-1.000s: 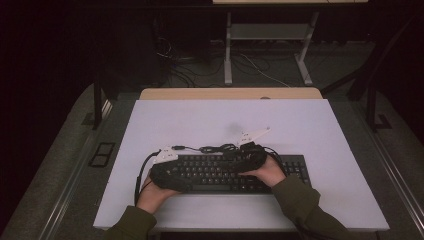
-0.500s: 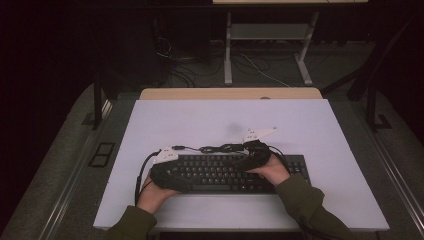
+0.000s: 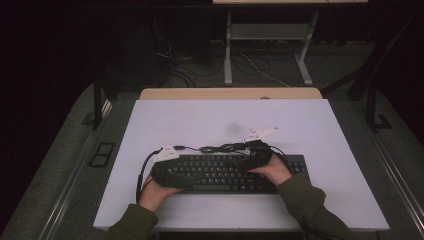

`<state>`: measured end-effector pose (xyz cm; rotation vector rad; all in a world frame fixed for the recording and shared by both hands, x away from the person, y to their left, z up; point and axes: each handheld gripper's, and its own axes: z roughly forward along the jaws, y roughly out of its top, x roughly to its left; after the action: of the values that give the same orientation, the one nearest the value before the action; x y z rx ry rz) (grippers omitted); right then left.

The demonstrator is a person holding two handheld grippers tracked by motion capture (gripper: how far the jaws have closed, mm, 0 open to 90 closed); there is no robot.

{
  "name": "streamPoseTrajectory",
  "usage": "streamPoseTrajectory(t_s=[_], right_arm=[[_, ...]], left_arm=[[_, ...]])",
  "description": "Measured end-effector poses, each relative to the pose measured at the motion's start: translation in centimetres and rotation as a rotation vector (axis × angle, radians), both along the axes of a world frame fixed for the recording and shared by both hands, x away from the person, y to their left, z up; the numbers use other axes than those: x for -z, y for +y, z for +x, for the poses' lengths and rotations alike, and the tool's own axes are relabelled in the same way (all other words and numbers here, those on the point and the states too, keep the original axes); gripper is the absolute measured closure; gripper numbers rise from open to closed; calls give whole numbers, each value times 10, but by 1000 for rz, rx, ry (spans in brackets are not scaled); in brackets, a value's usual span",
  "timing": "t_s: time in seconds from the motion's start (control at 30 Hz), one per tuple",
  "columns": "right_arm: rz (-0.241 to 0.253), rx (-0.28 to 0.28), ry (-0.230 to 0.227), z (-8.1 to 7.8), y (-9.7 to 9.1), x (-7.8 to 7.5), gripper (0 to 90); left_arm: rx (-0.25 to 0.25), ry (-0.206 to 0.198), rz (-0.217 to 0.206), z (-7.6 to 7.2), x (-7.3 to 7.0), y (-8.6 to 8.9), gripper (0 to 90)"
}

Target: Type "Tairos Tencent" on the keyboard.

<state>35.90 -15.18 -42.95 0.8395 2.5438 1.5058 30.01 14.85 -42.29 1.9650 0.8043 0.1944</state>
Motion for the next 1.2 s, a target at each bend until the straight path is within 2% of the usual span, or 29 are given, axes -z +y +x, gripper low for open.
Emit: streamPoseTrajectory(t_s=[0.4,0.7,0.83,1.2], right_arm=[[-5,2,2,0,0,1,216],[-11,4,2,0,-1,1,217],[-13,5,1,1,-2,1,217],[-15,5,0,1,-1,2,218]], left_arm=[[4,-3,-21,7,-2,-3,224],[4,-9,-6,12,2,-7,348],[15,1,4,14,3,-9,429],[30,32,35,17,7,-13,750]])
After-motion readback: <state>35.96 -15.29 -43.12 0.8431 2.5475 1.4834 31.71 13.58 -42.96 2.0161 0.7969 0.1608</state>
